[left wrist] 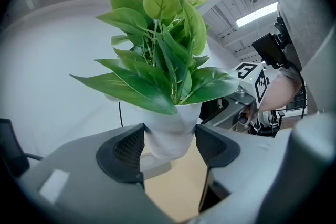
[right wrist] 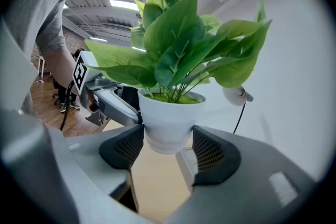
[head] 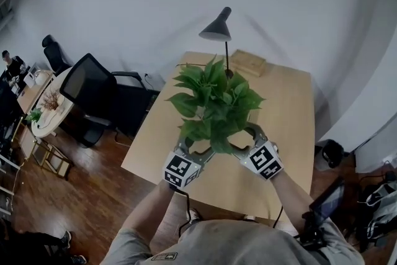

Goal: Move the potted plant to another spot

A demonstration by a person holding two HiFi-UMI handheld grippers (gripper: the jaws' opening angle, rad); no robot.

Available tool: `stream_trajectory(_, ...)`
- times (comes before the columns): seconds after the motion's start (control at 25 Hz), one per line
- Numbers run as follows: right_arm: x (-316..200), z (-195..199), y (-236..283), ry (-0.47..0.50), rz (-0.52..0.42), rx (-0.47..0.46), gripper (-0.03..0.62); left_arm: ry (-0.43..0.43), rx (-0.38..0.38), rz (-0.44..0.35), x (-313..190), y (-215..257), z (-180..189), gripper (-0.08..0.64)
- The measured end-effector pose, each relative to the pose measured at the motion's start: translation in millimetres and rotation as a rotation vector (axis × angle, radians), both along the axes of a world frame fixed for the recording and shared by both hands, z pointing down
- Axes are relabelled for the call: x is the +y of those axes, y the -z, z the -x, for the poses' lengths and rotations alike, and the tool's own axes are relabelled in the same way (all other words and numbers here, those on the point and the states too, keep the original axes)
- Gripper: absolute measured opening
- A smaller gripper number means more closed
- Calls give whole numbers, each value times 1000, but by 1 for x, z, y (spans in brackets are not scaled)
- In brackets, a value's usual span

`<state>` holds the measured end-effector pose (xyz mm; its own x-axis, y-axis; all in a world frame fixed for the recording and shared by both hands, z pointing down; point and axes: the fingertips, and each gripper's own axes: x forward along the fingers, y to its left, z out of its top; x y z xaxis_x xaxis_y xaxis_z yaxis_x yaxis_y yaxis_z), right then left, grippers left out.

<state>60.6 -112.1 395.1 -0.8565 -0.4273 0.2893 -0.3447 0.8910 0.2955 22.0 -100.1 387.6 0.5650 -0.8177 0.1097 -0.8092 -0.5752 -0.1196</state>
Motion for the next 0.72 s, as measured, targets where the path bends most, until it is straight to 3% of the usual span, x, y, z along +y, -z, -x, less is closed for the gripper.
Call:
stream_trajectory(0.16, 2, 52, -3, -31, 10, 4, 299, -32, -2, 13, 1, -3, 53, 304)
stream_trajectory(0.4, 5, 178, -5, -67, 30, 24, 299, -61, 14, 35, 2, -5, 179, 304)
stream_trajectory(0.72, -2, 183, -20, -40, 52, 16, 299, -22, 4, 41, -5, -19, 186, 304)
